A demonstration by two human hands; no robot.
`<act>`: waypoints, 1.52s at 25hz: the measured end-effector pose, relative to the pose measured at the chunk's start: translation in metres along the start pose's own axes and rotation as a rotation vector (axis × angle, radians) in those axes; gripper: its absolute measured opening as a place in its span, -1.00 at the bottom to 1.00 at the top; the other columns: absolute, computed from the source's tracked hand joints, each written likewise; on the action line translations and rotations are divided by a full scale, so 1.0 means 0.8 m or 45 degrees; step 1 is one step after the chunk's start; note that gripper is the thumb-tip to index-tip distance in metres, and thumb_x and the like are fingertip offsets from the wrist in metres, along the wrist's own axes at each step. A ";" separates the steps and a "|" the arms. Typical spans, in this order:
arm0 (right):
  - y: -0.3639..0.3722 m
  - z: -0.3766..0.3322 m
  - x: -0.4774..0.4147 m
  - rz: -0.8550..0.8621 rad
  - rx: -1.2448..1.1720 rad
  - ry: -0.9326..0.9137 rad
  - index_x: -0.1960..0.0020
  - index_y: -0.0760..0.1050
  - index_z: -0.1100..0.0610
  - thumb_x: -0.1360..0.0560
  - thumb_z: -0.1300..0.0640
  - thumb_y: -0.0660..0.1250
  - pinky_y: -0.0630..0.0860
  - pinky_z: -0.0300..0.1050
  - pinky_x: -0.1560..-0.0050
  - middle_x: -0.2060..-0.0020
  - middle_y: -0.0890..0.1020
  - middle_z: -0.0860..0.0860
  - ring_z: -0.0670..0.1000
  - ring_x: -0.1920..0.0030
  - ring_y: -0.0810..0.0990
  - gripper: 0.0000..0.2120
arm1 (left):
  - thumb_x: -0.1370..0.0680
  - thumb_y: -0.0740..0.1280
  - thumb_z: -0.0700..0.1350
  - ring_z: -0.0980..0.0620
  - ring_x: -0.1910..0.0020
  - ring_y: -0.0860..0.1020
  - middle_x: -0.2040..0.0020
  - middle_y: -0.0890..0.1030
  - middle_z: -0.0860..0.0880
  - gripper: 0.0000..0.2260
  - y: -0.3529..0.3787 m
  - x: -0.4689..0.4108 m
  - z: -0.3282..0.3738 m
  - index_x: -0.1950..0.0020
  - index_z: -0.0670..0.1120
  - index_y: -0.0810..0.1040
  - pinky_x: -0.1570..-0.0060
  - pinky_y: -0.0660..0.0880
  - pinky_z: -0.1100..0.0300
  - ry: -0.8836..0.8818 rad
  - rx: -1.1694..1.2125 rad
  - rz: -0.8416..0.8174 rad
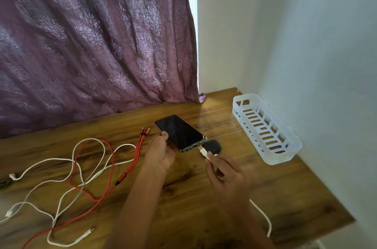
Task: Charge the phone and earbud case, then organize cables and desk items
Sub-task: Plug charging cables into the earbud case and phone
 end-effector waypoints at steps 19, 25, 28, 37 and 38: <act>-0.003 -0.025 -0.007 -0.225 0.118 0.108 0.10 0.64 0.19 -0.34 0.25 0.49 0.32 -0.67 0.28 0.35 0.62 -0.01 -0.22 0.37 0.46 -0.86 | -0.64 0.05 -0.25 -0.02 0.12 0.54 0.00 0.55 -0.10 -0.80 -0.005 0.009 -0.009 -0.18 -0.15 0.42 0.29 0.48 0.07 0.037 -0.038 -0.086; -0.006 -0.020 -0.005 -0.202 0.067 0.216 0.13 0.64 0.21 -0.36 0.26 0.47 0.38 -0.62 0.26 0.33 0.62 -0.01 -0.22 0.40 0.48 -0.91 | -0.63 0.05 -0.25 -0.07 -0.02 0.51 -0.14 0.51 -0.16 -0.73 -0.007 0.012 -0.015 -0.30 -0.19 0.38 0.14 0.49 0.04 0.004 -0.089 -0.128; -0.003 -0.020 -0.002 -0.251 0.074 0.182 0.14 0.63 0.21 -0.36 0.27 0.47 0.40 -0.61 0.26 0.32 0.63 0.00 -0.19 0.38 0.51 -0.91 | -0.64 0.04 -0.25 -0.05 -0.01 0.52 -0.15 0.53 -0.14 -0.74 -0.009 0.010 -0.018 -0.26 -0.15 0.42 -0.07 0.46 -0.03 0.012 -0.150 -0.137; 0.007 -0.006 0.022 -0.252 0.055 0.251 0.21 0.59 0.13 -0.40 0.19 0.41 0.51 -0.36 0.37 0.34 0.59 -0.05 -0.11 0.38 0.55 -0.98 | -0.63 0.05 -0.23 -0.03 0.00 0.56 0.00 0.59 -0.06 -0.74 -0.015 0.013 -0.029 -0.18 -0.04 0.48 -0.20 0.45 -0.09 0.087 -0.222 -0.142; 0.008 -0.004 0.024 -0.251 0.055 0.255 0.21 0.59 0.11 -0.41 0.17 0.41 0.50 -0.37 0.37 0.35 0.59 -0.07 -0.12 0.38 0.54 -0.97 | -0.63 0.06 -0.23 -0.03 -0.02 0.55 0.00 0.59 -0.06 -0.74 -0.018 0.010 -0.030 -0.16 -0.03 0.49 -0.22 0.44 -0.10 0.089 -0.227 -0.136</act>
Point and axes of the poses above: each hand's wrist, its own x-axis away from the middle knuckle, its own y-axis out of the palm, z = x × y, the point moved 5 cm from there along -x, towards the middle knuckle
